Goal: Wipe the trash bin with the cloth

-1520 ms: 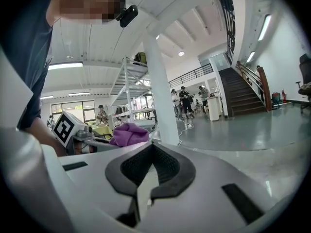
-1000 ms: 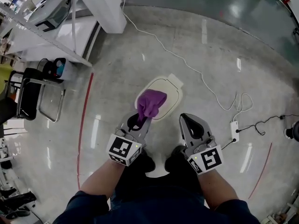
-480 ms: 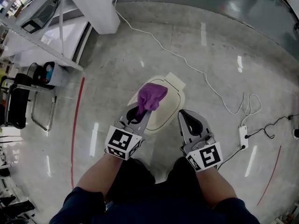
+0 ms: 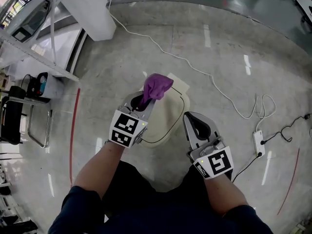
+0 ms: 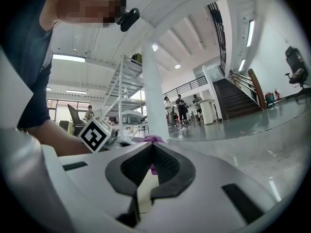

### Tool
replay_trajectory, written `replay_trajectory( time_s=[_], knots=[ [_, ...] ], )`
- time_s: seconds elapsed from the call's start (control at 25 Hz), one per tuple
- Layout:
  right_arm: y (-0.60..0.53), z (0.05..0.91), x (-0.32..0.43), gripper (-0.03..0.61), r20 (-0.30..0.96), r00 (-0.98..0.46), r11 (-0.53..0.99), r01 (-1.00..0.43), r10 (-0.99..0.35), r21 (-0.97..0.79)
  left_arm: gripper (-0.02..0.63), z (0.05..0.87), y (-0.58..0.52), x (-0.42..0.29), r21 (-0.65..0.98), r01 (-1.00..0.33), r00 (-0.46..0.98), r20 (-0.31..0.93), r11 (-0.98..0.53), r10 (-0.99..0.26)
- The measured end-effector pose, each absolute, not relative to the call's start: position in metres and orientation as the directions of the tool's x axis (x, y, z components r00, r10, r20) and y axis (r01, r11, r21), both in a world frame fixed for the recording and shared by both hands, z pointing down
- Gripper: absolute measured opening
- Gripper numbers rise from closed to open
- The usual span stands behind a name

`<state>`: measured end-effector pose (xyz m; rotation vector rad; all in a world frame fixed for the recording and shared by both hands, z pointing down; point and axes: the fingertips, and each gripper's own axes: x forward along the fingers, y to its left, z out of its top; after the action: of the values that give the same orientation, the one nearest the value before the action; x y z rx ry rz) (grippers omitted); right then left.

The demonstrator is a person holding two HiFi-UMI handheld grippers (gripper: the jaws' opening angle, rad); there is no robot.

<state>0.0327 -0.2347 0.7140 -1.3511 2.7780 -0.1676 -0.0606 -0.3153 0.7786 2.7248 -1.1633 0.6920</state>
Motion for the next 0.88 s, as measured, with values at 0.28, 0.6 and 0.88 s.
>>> replay_trajectory(
  time_s=[0.28,0.6,0.88],
  knots=[
    [-0.227,0.703,0.043,0.011,-0.046,-0.615,0.616,-0.780,-0.787,-0.106,0.054,0.811,-0.350,-0.052,-0.217,-0.614,0.547,0.576,-0.759,-0.607],
    [-0.221,0.694,0.055,0.009,-0.076,-0.604,0.609,-0.786,-0.793,-0.111,0.054,0.836,-0.359,-0.024,-0.304,-0.478,0.504,0.673,-0.824,-0.541],
    [-0.214,0.684,0.063,0.011,-0.111,-0.601,0.610,-0.785,-0.792,-0.109,0.054,0.846,-0.314,0.014,-0.274,-0.368,0.546,0.709,-0.888,-0.445]
  ],
)
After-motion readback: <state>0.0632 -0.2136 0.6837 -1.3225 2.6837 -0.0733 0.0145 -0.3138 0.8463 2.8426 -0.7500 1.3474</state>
